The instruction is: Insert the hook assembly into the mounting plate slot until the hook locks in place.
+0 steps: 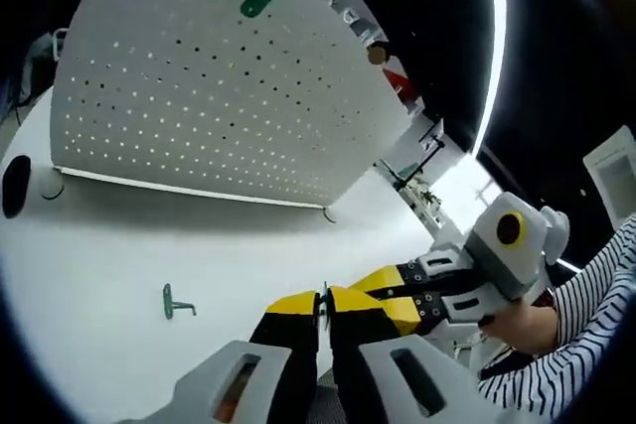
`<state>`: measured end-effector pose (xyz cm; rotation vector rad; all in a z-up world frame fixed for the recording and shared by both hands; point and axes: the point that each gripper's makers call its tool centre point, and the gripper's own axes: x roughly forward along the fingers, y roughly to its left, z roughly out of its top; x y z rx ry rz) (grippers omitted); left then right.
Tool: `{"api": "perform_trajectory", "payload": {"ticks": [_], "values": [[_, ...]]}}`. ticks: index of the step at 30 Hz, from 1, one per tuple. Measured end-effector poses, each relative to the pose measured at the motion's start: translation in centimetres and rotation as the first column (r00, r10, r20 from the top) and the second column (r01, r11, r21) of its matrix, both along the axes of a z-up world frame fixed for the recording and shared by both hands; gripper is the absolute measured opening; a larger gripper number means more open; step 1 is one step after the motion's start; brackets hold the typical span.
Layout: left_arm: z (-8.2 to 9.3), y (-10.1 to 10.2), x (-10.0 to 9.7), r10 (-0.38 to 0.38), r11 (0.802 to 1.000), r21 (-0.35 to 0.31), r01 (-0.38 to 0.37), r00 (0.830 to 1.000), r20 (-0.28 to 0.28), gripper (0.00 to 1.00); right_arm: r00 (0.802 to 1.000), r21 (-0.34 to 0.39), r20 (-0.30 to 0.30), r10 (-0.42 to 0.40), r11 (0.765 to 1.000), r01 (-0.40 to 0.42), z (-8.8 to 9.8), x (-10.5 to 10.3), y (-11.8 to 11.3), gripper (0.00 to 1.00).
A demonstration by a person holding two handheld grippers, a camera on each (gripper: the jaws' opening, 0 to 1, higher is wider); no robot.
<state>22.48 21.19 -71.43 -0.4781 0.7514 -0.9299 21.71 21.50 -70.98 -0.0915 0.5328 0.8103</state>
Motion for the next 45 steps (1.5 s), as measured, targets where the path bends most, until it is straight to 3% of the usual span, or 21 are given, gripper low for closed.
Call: {"api": "perform_trajectory", "payload": {"ticks": [4,9,14,17,22,26,30,35,39,45], "values": [[-0.2,0.3,0.1,0.024,0.998,-0.059,-0.026,0.999,-0.045,0.03,1.000,0.011,-0.022,0.007,1.000,-0.006,0.0,-0.1,0.1,0.01],[0.3,0.8,0.1,0.025,0.998,-0.052,-0.025,1.000,-0.011,0.03,1.000,0.004,-0.004,0.030,1.000,-0.030,0.2,-0.2,0.7,0.00],[1.2,1.4,0.9,0.067,0.997,-0.038,-0.063,0.994,0.089,0.07,1.000,0.027,-0.009,0.029,0.999,-0.029,0.7,0.2,1.1,0.00],[0.2,2.1,1.3,0.078,0.997,0.019,-0.081,0.992,0.102,0.18,1.000,0.017,-0.009,0.023,1.000,-0.022,0.5,0.4,1.0,0.00],[-0.3,3.8,1.9,0.143,0.988,0.036,-0.150,0.979,0.146,0.36,1.000,-0.010,-0.012,-0.029,1.000,0.029,-0.3,1.3,-0.3,0.00],[-0.5,4.4,2.1,0.176,0.982,0.034,-0.185,0.969,0.175,0.53,0.992,0.010,0.039,-0.119,0.993,0.119,0.2,2.8,-1.5,0.00],[-2.0,4.2,1.5,0.164,0.981,0.073,-0.177,0.974,0.153,0.62,0.965,0.050,0.100,-0.243,0.970,0.239,0.7,4.6,-2.8,0.00],[-2.9,3.4,0.4,0.153,0.979,0.107,-0.175,0.970,0.188,0.75,0.927,0.102,0.215,-0.307,0.951,0.292,2.7,6.0,-3.3,0.00],[-3.8,2.1,-0.7,0.143,0.978,0.123,-0.169,0.970,0.197,0.82,0.900,0.145,0.251,-0.355,0.934,0.328,3.5,6.8,-3.7,0.00],[-5.0,1.9,-1.5,0.126,0.969,0.179,-0.173,0.962,0.244,0.82,0.847,0.216,0.297,-0.440,0.895,0.390,5.5,8.3,-4.7,0.00]]}}
